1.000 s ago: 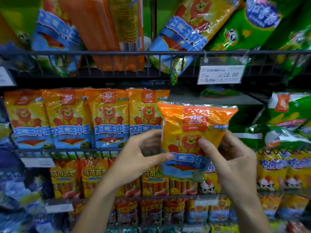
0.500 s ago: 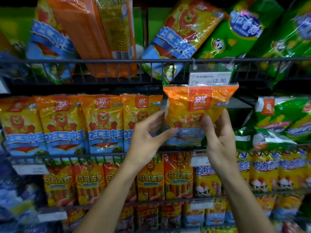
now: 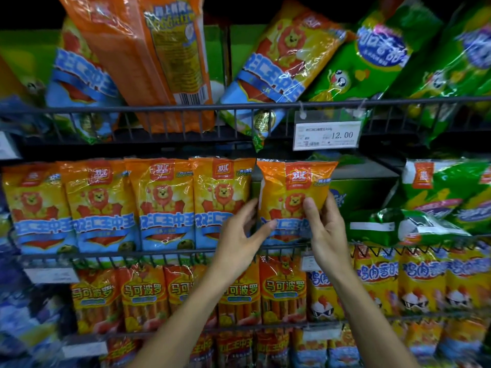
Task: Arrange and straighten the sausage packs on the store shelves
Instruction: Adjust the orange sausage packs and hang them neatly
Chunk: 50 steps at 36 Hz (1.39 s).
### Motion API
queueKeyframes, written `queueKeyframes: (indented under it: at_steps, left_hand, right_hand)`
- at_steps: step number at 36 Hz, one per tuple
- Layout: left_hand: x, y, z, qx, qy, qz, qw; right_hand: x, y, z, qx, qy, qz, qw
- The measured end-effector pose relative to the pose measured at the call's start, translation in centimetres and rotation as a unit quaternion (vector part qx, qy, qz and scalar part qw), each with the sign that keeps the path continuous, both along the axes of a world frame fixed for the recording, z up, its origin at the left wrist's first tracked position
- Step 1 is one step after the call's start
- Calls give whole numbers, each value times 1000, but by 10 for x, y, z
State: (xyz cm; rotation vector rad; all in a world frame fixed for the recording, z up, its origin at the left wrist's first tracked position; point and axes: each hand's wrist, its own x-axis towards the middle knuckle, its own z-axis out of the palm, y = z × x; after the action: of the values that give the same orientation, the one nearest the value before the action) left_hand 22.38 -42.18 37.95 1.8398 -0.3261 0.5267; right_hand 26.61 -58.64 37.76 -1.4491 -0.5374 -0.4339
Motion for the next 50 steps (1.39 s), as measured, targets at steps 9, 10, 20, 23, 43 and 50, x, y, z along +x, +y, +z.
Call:
queueKeyframes:
  at_steps: [9, 10, 20, 23, 43, 50]
  left_hand:
    - [0, 10, -4, 230, -227, 106, 940]
    - [2, 14, -5, 269, -221, 112, 931]
    - [22, 36, -3, 478, -212, 165, 836]
    - [24, 38, 3, 504, -214, 177, 818]
    - [32, 53, 28, 535, -234, 201, 786]
    - [35, 65, 21, 553, -205, 222, 776]
  right_hand:
    - [16, 2, -2, -123, -1, -15, 992]
    - [18, 3, -4, -142, -5, -25, 990]
    - [13, 0, -21, -330, 13, -179, 927]
    - [19, 2, -20, -347, 11, -192, 918]
    - [22, 4, -6, -366, 73, -85, 924]
    - [10, 9, -5, -410, 63, -135, 900]
